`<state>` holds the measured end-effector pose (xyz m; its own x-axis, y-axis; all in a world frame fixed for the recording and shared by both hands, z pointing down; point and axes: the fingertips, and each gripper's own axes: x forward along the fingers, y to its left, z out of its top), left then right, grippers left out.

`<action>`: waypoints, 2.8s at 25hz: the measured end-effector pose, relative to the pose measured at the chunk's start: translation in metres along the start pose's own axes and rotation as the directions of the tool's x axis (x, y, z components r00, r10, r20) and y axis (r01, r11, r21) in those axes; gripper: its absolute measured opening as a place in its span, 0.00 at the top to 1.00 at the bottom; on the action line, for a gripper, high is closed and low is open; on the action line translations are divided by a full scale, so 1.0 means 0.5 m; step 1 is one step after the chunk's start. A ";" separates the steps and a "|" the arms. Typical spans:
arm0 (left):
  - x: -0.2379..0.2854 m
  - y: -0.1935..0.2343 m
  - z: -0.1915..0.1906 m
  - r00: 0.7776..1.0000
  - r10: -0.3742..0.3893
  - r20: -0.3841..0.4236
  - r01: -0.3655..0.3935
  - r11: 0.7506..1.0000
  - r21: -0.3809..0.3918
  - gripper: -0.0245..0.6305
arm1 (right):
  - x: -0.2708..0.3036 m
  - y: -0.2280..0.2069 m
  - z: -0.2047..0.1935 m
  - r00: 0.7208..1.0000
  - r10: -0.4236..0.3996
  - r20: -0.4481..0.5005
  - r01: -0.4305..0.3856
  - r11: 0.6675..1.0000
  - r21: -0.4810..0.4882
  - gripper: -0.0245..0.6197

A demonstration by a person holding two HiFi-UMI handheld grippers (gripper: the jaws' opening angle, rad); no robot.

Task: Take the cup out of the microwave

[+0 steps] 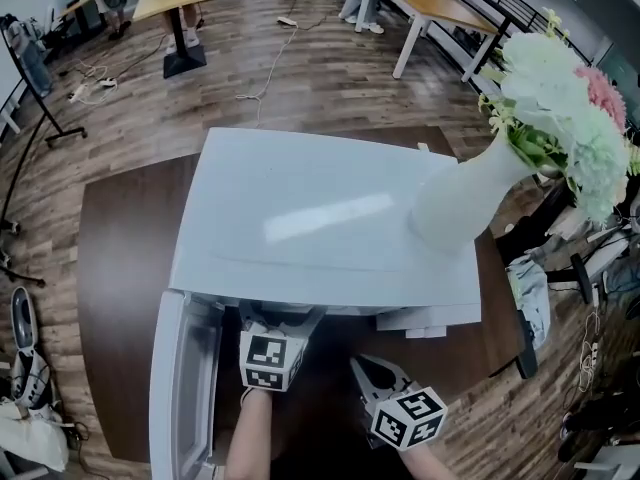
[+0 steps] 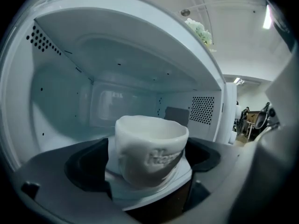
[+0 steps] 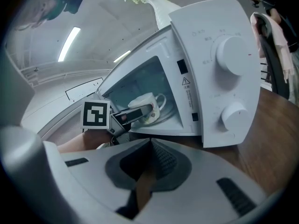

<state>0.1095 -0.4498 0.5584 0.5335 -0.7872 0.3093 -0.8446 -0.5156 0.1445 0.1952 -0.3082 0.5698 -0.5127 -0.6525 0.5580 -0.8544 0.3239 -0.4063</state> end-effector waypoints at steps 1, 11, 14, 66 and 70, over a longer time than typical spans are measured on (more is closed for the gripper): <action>0.005 -0.001 0.003 1.000 -0.005 0.003 0.005 1.000 0.005 0.23 | 0.001 0.000 -0.001 1.000 0.003 -0.003 -0.003 1.000 -0.002 0.97; 0.054 -0.010 -0.005 0.999 0.006 -0.050 0.000 0.992 0.123 0.19 | -0.001 -0.031 -0.023 0.999 -0.006 -0.040 0.006 1.000 -0.005 0.97; 0.063 -0.004 -0.018 0.995 0.039 -0.091 -0.024 0.987 0.159 0.19 | -0.001 -0.037 -0.029 0.999 -0.010 -0.047 0.010 1.000 -0.002 0.97; -0.070 -0.066 0.026 0.996 0.090 0.000 -0.089 0.988 0.124 0.19 | -0.077 -0.012 -0.019 0.998 -0.035 0.048 0.034 0.999 0.015 0.97; -0.096 -0.075 0.024 0.995 0.098 0.006 -0.099 0.989 0.109 0.19 | -0.080 -0.011 -0.014 0.998 -0.024 0.057 0.024 1.000 0.009 0.97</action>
<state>0.1162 -0.3967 0.5270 0.4481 -0.8363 0.3161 -0.8829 -0.4694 0.0096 0.2195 -0.2789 0.5549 -0.4861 -0.6984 0.5253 -0.8656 0.3020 -0.3994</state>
